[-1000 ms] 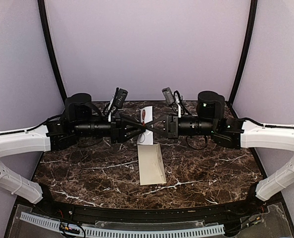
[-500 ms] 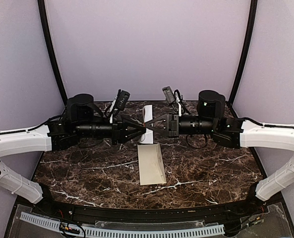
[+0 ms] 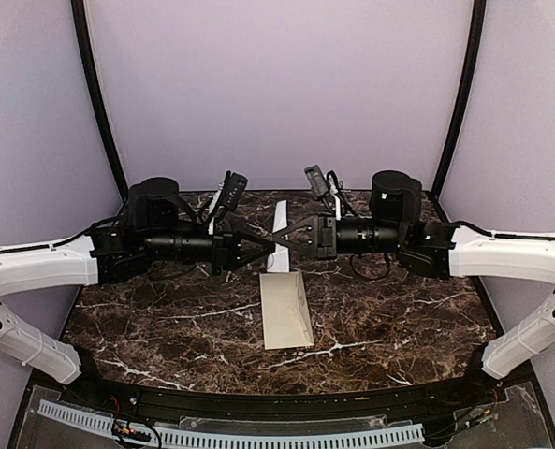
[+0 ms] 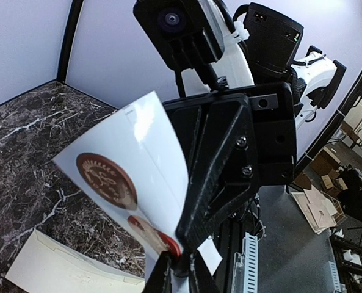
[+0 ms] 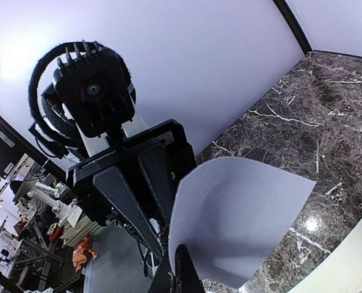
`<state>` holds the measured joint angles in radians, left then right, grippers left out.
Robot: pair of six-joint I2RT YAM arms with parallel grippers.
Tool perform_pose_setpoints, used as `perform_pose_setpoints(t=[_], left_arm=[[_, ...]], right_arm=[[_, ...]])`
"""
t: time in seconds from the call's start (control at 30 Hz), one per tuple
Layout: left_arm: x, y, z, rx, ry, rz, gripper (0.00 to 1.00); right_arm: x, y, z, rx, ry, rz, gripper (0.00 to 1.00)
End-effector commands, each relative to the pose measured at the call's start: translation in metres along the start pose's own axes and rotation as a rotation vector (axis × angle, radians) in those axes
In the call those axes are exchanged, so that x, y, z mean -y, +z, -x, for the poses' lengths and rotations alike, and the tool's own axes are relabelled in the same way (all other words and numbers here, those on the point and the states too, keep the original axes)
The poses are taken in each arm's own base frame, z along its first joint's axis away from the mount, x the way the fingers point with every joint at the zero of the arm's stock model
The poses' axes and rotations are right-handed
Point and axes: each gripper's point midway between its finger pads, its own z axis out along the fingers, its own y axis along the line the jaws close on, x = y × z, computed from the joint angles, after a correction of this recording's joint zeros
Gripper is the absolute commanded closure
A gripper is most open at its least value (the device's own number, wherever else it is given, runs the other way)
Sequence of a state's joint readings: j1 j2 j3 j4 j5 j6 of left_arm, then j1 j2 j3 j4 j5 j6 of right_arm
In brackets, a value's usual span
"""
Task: Place the letter into the envelope and seal it
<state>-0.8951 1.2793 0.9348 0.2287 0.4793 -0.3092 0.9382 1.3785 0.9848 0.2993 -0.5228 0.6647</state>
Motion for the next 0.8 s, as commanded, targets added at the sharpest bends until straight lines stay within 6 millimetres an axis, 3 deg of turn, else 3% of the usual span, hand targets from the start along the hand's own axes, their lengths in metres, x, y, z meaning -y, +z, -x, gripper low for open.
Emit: perform_pose_setpoints(t=[0.0,0.07,0.53,0.77], left_arm=[[0.007,0.000,0.020,0.043,0.037,-0.012,0.95],[0.007,0.000,0.020,0.044,0.038,-0.011,1.00],[-0.005,-0.013,0.014,0.098,0.000,0.068,1.00],[-0.002,-0.010,0.009,0.081,-0.003,0.036,1.00]], right_arm=[[-0.017,0.003,0.007,0.001,-0.028,0.074,1.00],[-0.017,0.003,0.006,-0.004,-0.028,0.077,1.00],[0.000,-0.010,0.004,0.001,-0.036,-0.040,1.00],[-0.006,-0.004,0.003,-0.001,-0.026,0.022,1.00]])
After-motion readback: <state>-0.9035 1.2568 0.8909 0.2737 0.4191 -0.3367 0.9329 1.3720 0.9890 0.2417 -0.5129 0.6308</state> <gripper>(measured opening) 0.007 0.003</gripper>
